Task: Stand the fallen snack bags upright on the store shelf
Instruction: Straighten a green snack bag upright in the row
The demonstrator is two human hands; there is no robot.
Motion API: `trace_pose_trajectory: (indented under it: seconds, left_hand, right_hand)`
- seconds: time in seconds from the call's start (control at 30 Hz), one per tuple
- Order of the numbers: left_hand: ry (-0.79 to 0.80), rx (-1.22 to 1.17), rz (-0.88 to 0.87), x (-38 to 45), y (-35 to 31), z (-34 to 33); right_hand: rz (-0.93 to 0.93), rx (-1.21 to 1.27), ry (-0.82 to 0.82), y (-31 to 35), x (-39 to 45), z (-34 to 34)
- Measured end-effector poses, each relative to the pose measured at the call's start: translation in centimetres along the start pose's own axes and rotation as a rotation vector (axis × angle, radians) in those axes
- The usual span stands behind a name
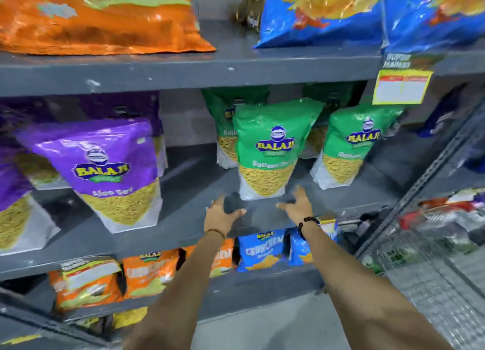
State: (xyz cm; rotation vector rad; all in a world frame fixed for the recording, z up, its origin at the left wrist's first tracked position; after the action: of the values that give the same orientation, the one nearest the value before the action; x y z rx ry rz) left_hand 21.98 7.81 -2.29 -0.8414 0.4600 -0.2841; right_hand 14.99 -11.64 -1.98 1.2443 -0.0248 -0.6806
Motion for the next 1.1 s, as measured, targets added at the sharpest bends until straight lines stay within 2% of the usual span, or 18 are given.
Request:
trace_pose_trajectory:
  seconds: [0.2,0.5,0.77,1.1]
  left_hand:
    - [0.040,-0.048,0.046,2.7,-2.5,-1.3]
    - [-0.072,-0.146,0.046,2.4,-1.8,-0.5]
    - [-0.088,-0.156,0.038,0.5,-1.3,-0.3]
    - [-0.088,-0.139,0.055,0.0,-1.2,-0.5]
  right_hand:
    - [0.100,-0.070,0.201,1.1,3.3,2.2]
    - [0.206,-0.174,0.251,1.6,3.7,1.0]
    - [0.220,-0.208,0.217,1.3,2.3,0.6]
    - [0.206,-0.207,0.267,1.0,1.9,0.8]
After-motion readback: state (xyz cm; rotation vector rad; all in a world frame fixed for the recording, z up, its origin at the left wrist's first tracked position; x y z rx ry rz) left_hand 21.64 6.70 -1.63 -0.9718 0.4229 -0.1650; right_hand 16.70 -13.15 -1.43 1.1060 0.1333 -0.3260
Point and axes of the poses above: each hand's wrist, its own x-axis towards the middle knuckle, its own z-axis out of the back of the hand, y = z × x, the point moved 1 cm from there along x, towards the middle knuckle, and after that the axes turned 10 degrees about y, right-handed, at the moved point
